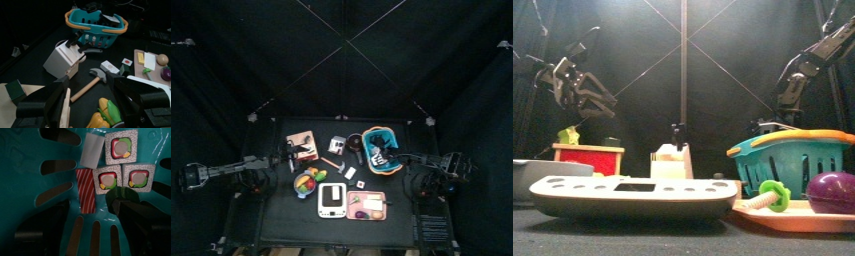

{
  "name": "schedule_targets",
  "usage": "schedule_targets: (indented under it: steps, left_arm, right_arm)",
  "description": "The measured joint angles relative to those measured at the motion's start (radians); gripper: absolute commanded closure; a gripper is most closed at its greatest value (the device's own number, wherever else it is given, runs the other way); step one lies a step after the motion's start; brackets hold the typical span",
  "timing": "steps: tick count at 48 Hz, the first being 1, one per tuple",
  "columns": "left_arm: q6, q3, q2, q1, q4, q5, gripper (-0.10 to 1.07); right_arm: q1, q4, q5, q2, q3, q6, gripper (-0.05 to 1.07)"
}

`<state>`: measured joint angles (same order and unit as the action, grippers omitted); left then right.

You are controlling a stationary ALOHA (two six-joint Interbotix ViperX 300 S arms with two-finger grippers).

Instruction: Grab salmon

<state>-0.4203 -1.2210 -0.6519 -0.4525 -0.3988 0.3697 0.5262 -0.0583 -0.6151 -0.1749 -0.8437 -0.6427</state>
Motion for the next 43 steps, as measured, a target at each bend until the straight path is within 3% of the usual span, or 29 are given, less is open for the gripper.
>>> schedule_targets:
  steps: [28,43]
  left_arm:
    - [-0.002,-0.002,0.0,0.0,0.0,0.0,0.03]
    - [0.0,-0.006,0.0,-0.002,0.0,0.0,0.03]
  right_arm:
    - [-0.005,-0.025,-0.094,-0.098,0.012,-0.006,0.16]
    - [0.051,-0.075,-0.143,-0.178,0.014,-0.008,0.16]
